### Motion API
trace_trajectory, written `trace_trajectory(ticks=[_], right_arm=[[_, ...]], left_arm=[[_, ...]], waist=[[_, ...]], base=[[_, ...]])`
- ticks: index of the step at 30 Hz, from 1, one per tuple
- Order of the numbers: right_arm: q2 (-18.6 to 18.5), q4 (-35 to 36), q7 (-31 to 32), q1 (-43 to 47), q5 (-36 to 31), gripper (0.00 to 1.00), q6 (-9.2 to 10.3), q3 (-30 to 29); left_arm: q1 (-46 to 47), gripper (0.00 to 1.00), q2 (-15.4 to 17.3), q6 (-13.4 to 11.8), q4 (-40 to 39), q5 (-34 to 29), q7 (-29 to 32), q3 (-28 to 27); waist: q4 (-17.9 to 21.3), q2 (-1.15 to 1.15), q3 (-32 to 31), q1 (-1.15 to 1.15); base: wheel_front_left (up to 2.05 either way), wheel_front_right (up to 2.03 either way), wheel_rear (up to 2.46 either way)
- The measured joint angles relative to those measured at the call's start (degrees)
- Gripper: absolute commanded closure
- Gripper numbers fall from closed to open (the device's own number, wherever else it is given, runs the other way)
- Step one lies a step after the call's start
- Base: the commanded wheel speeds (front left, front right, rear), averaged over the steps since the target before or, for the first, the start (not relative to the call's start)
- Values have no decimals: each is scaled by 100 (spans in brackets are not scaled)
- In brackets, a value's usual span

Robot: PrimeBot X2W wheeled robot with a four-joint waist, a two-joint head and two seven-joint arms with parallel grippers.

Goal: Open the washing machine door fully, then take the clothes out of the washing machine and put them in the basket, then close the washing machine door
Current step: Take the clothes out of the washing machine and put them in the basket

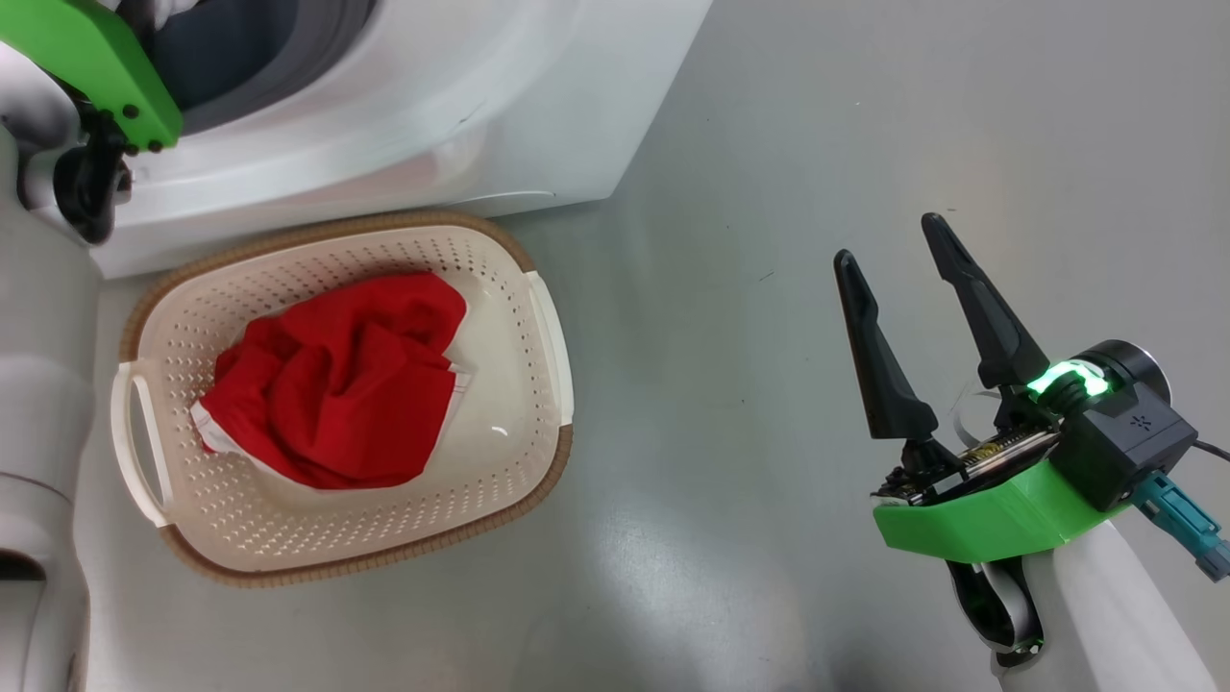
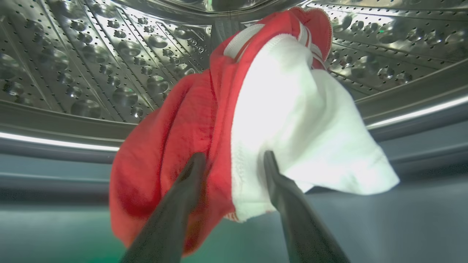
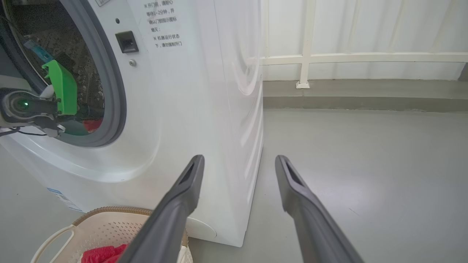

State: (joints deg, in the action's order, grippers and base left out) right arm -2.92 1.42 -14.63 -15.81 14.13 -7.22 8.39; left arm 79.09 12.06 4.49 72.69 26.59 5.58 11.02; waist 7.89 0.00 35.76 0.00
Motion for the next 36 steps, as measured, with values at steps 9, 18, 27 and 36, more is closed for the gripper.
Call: trace_trajectory(ticks=[9, 18, 27, 36], right_arm=[[0, -29, 0, -2, 41, 0, 0, 20], [0, -31, 0, -3, 41, 0, -1, -32], [-1, -31, 0, -3, 31, 0, 0, -58], [-3, -24, 0, -2, -23, 0, 0, -203]], left_arm=[[13, 100, 10, 2, 58, 22, 48, 16], [9, 100, 9, -47, -144, 21, -1209, 35], [-149, 100, 2, 14, -506, 130, -1947, -42], [-735, 100, 1, 34, -1528, 111, -1989, -219]], waist=[[22, 0, -1, 0], [-93, 0, 5, 0], [-288, 0, -3, 0], [-471, 0, -103, 0]], base=[[0, 0, 0], [0, 0, 0], [0, 0, 0], [0, 0, 0]])
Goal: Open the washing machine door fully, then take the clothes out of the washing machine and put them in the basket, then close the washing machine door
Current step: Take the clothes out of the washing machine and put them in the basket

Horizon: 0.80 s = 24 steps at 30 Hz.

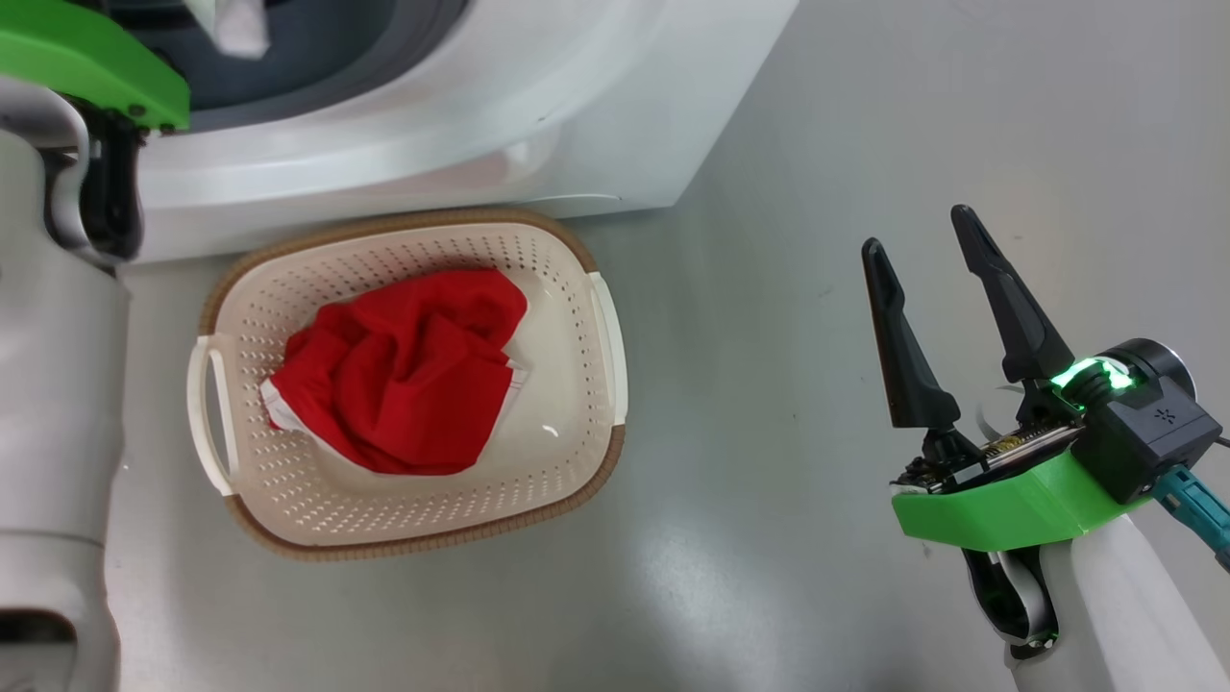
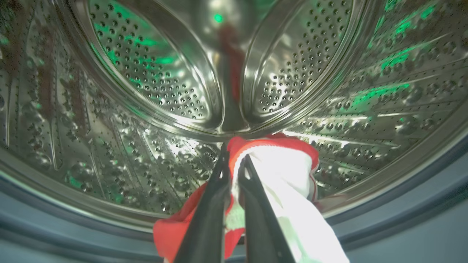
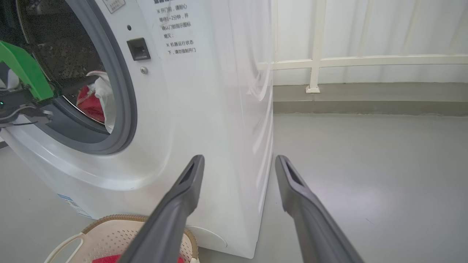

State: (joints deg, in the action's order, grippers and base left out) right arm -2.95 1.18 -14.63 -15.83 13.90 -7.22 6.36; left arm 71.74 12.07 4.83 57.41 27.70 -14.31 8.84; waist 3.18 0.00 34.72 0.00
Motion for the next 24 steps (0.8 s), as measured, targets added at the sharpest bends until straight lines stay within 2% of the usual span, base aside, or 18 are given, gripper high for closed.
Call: trace_trajectory(ticks=[12, 24], right_arm=[[-2, -14, 0, 53, -29, 0, 0, -38], [-1, -88, 0, 343, -27, 0, 0, -88]], left_arm=[[-1427, 100, -40, -82, -1677, -310, -19, -393], [-2625, 100, -166, -135, -2587, -552, -23, -546]], waist=[[-138, 0, -413, 0], [-221, 0, -1019, 0]], base=[[0, 0, 0], [0, 0, 0]])
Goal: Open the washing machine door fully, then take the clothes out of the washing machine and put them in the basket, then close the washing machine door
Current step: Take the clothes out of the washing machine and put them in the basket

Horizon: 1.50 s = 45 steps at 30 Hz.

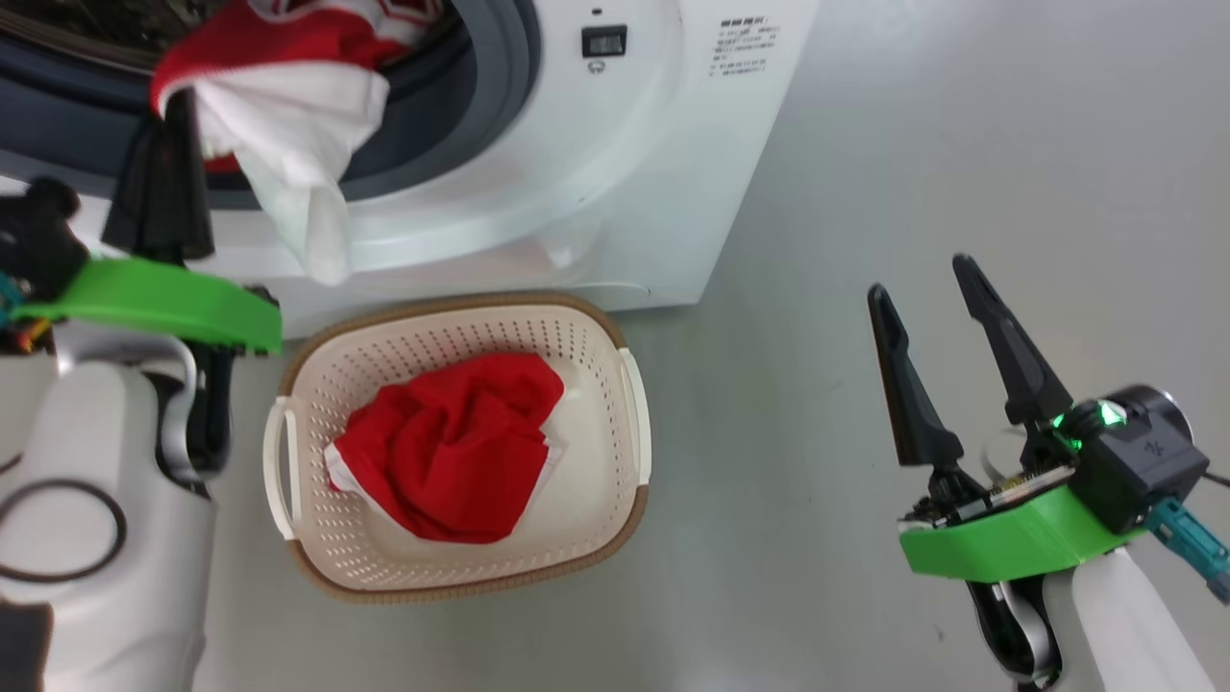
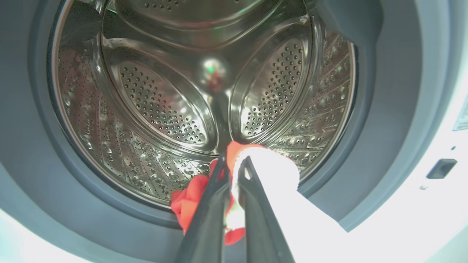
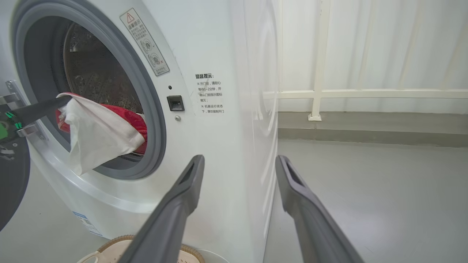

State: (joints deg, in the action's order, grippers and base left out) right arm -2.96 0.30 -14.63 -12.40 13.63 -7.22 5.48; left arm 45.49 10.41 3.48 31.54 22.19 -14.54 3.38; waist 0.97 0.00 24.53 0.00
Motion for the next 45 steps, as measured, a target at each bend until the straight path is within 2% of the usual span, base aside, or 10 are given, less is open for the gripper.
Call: trace_trajectory(ticks=[12, 24, 32, 38, 45], right_arm=[[1, -25, 0, 304, 10, 0, 0, -100], [3, -31, 0, 524, 49, 0, 0, -126], [3, -44, 0, 527, 51, 0, 0, -146], [3, -16, 0, 527, 52, 0, 0, -140], [3, -9, 0, 514, 48, 0, 0, -116]], left_arm=[[-1071, 100, -11, -163, -1170, 5, 93, 26], [-2285, 100, -43, -481, -2953, 15, 599, 165], [-2775, 100, -110, -620, -3797, 120, 968, 278], [-3027, 100, -232, -681, -3749, 354, 1093, 352], [-2999, 100, -377, -595, -2926, 515, 1087, 444]], waist=[[-90, 0, -571, 0], [-196, 0, -945, 0], [-256, 0, -1097, 0], [-272, 0, -1003, 0], [-282, 0, -768, 0]], base=[[0, 0, 0], [0, 0, 0], [0, 0, 0], [0, 0, 0], [0, 0, 0]])
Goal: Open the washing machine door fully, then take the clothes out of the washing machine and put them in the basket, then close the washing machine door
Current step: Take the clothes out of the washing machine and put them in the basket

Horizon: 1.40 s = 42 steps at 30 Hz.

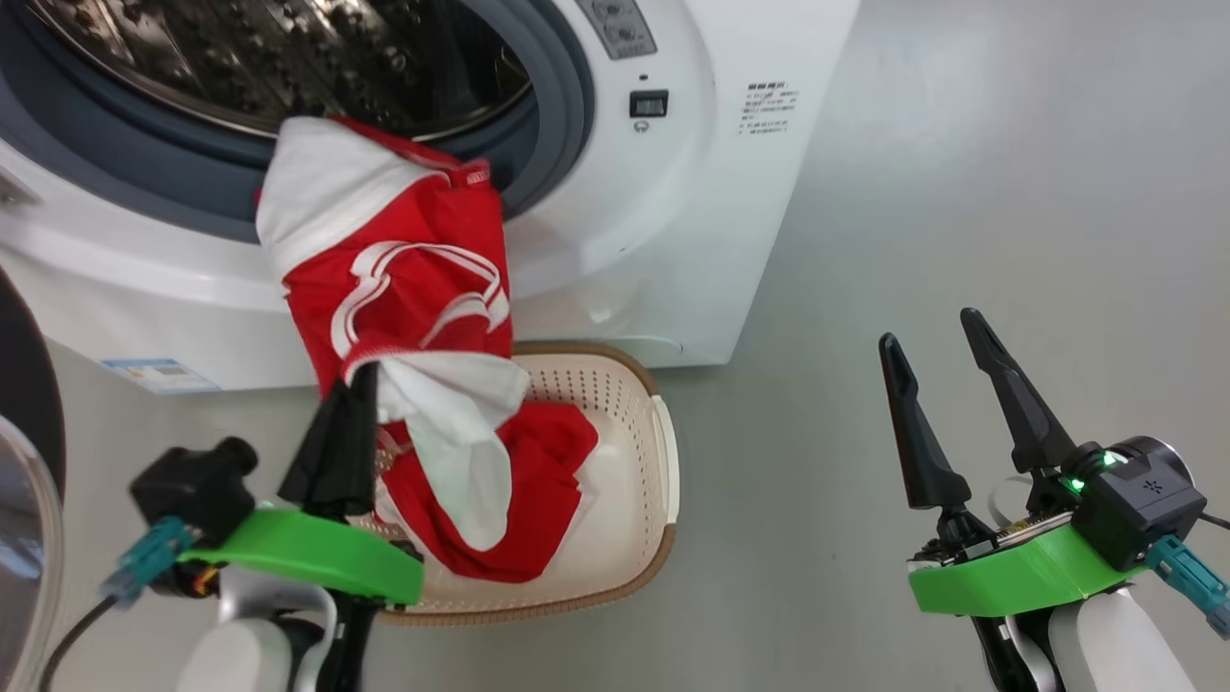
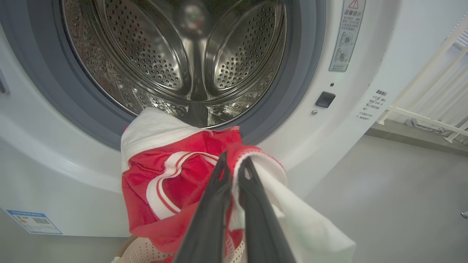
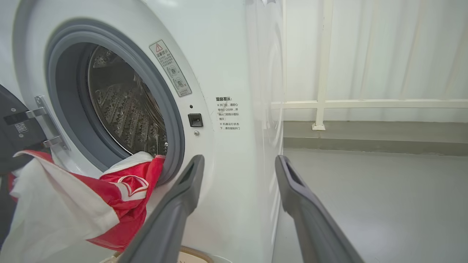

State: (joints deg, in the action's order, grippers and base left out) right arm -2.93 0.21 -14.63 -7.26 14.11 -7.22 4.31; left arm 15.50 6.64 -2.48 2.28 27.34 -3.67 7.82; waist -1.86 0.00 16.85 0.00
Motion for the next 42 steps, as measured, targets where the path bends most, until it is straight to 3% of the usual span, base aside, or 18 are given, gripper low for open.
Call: trace_trajectory(ticks=[29, 42], right_arm=[[-2, 48, 0, -501, -3, 0, 0, 178], [-4, 49, 0, -717, -5, 0, 0, 278]], left_arm=[[2157, 100, -411, 684, 5356, 502, -649, 380], [2804, 100, -509, 765, 6834, 657, -711, 517]], waist=[[293, 0, 1186, 0], [426, 0, 1657, 0]], base=[[0, 0, 0], [0, 0, 0]])
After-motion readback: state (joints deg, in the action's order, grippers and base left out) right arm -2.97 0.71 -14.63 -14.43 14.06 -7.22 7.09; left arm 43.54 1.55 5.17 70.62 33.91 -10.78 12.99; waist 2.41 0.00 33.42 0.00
